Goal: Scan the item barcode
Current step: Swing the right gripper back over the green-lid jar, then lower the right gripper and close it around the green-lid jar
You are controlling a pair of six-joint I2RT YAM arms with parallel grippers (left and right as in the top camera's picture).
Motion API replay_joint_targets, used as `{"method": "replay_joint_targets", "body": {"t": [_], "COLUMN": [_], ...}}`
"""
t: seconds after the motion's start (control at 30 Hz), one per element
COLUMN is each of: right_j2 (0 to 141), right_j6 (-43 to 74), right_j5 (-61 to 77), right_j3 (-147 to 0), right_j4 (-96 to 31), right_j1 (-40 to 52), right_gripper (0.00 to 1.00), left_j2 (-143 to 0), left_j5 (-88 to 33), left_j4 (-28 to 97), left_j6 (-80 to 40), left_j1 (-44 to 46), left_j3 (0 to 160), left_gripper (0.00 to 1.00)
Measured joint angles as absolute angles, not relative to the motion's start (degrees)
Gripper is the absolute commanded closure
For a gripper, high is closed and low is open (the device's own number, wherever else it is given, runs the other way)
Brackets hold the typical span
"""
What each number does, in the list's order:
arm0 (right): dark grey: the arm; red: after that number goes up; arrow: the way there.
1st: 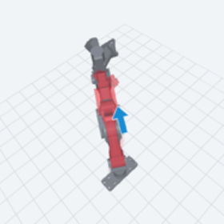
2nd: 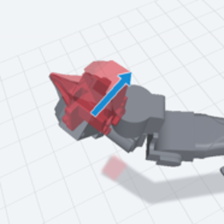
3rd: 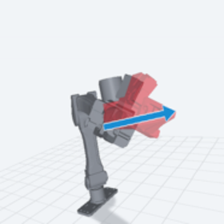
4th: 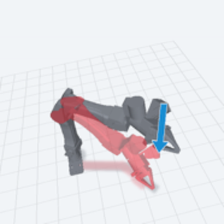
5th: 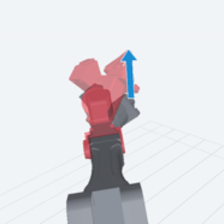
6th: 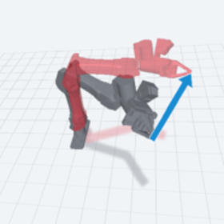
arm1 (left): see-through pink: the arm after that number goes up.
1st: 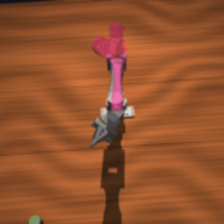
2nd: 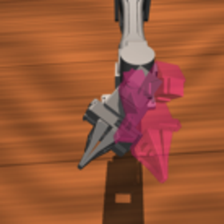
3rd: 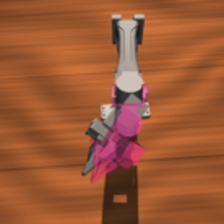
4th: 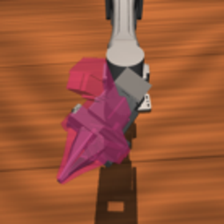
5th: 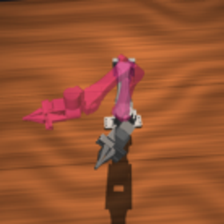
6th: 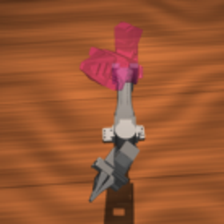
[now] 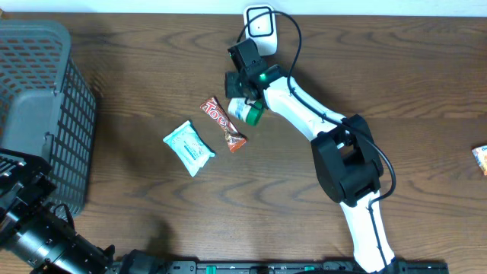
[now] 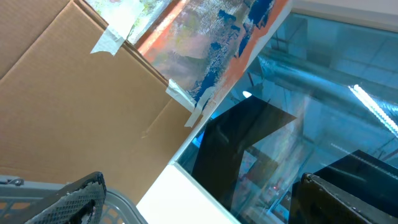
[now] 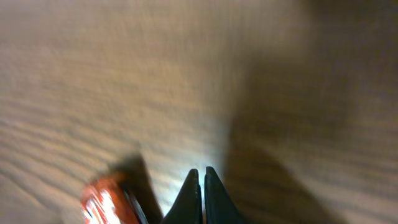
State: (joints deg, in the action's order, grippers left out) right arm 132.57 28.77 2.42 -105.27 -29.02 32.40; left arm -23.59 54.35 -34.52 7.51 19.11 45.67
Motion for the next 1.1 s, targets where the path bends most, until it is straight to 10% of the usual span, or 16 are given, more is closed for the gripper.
{"method": "replay_joint_targets", "body": {"t": [0.6,0.9,1.1], "right_j2": [132.5,125.1,118.3], "right_j6": [18.8,18.2,22.6], "right_j5": [5.7,5.9,6.0], "right_j3": [-105.3,-105.2,-105.3], "right_j4": [-43.1,-42.9,-43.8], "right_j1": [32.4,32.4,32.4], "right_gripper": [0.95,0.04,0.01], "left_j2": [-23.6,-23.6,-23.6], "left_j5": [54.3,54.3,54.3], "left_j4": [-34.5,-34.5,-34.5], "left_j6": [7.5,7.5,7.5], "left_j1": [19.1,19.1,19.1], "left_j3": [45.7,45.7,45.7], "left_gripper": [0.02,0.02,0.02]}}
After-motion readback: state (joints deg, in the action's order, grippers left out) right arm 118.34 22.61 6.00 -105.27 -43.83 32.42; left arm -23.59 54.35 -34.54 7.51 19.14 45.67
